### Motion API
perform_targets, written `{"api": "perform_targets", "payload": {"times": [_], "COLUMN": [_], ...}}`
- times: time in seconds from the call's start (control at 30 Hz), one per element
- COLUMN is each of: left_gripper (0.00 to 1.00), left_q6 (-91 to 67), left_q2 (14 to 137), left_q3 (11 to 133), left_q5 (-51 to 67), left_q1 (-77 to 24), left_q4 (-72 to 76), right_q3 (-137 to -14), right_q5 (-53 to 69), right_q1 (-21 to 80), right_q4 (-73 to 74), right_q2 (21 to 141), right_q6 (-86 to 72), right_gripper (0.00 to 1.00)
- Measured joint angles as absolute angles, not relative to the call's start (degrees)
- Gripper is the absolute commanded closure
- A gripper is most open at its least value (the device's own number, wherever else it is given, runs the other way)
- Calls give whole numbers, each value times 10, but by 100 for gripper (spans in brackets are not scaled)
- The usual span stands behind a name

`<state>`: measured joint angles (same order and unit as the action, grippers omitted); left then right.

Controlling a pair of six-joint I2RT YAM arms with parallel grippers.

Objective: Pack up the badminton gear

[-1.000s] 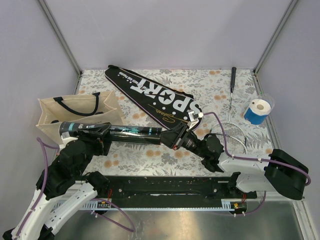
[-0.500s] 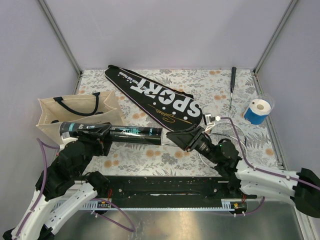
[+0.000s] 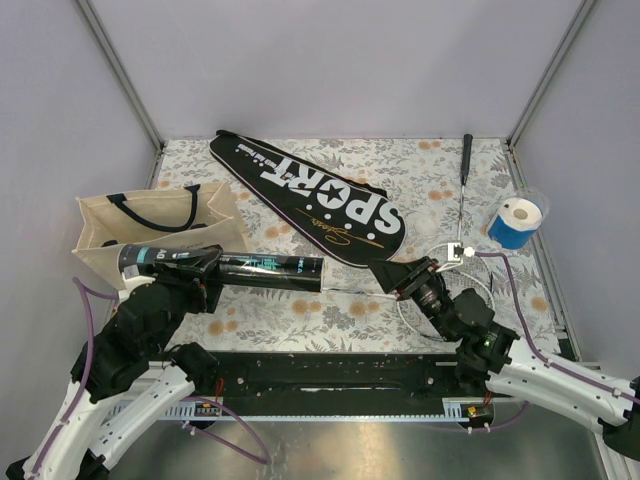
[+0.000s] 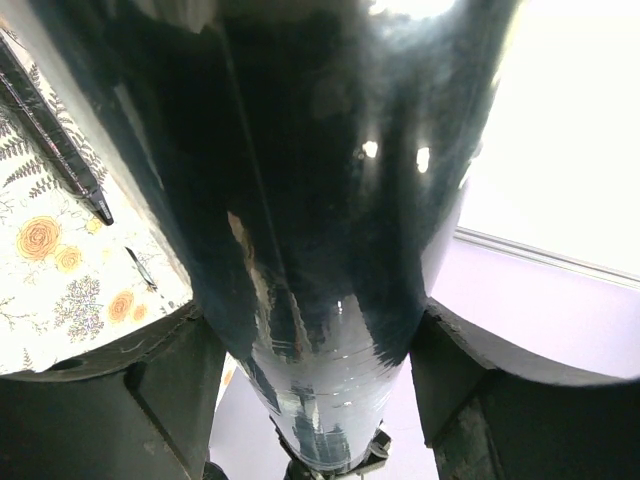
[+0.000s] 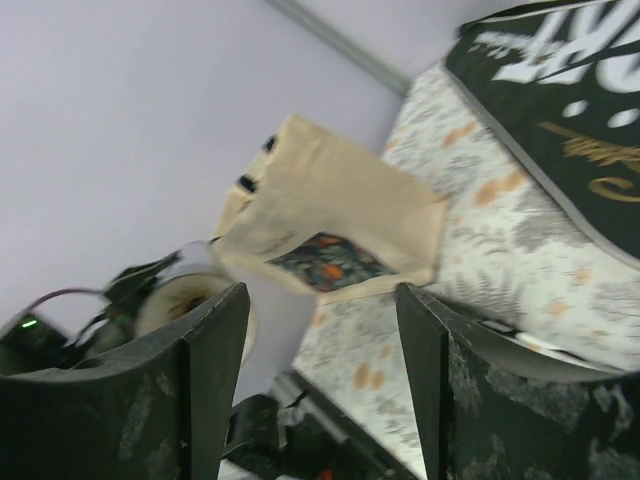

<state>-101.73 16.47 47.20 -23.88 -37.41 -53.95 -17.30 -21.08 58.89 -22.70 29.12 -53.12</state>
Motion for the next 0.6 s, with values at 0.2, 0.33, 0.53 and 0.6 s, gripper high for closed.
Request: {"api": "perform_targets", "payload": {"times": [0.2,0.33,0.53,0.6], "left_gripper": [79,79,78,78], "left_q6": [-1010,-1006,-1003,-1003], "left_q2": [165,156,141,140], "left_q3": [472,470,464,462], "left_q5": [-239,-242,-255,-261], "left_q1": [-374,-374,-374,-374], "left_q4": [-540,-540,-544,-544], "right_q3": [-187,-228,-286,-296], "right_q5": [-324,-309,-268,-253], "right_q1": [569,479,376,346], "right_q4": [-104,-34,43,62], "right_q2": [330,401,510,540], "right_q6": [-444,-410,-385,-383], "right_gripper": [25,24,31,32]}}
